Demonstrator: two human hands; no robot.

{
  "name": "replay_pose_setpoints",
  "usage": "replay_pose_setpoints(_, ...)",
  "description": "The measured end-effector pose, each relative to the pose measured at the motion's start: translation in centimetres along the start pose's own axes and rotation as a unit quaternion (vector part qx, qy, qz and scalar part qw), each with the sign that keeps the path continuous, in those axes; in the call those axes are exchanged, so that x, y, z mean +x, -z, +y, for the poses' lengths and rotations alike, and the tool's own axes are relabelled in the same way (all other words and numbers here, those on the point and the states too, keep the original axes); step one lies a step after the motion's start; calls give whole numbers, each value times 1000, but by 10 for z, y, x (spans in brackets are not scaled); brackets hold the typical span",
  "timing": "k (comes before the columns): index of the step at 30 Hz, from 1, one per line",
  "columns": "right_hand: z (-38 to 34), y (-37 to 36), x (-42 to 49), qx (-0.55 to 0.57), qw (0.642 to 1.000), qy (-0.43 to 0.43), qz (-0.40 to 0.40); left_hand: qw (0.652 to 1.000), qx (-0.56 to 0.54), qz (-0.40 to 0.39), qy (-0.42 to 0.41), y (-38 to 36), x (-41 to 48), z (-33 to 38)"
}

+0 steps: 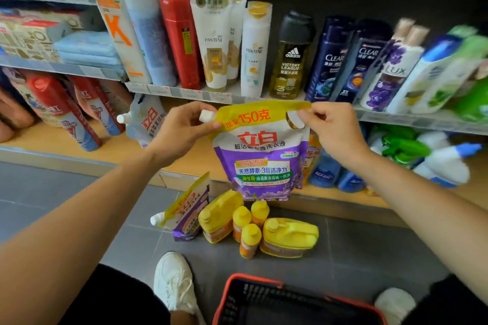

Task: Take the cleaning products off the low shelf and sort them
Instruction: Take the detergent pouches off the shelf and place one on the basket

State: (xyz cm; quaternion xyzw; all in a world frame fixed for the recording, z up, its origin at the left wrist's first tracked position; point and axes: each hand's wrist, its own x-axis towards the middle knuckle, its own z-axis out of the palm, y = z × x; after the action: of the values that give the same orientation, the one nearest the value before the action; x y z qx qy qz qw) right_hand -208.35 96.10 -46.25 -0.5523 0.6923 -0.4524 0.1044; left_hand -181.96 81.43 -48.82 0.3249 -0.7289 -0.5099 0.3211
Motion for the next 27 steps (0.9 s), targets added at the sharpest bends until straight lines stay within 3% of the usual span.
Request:
replay_pose_setpoints(4, 22, 32, -20, -40, 997, -64, -12, 998, -5, -11, -63, -33, -5, 37)
replay_pose_setpoints(8, 28, 53, -31, -13, 993, -116, -31, 995, 16, -27, -99, -64, -8, 62)
replay_pose_setpoints(13, 10, 56, -51, -43, 996, 6, -73, 990, 49, -61, -116, -92, -5, 68)
replay_pose_setpoints(16, 11, 50, -56, -35, 992, 17, -122, 987, 59, -79, -124, -107, -4, 67)
replay_pose_setpoints(27, 24, 75, -53, 39, 989, 21, -139, 966, 41, -200, -159, -127, -9, 68)
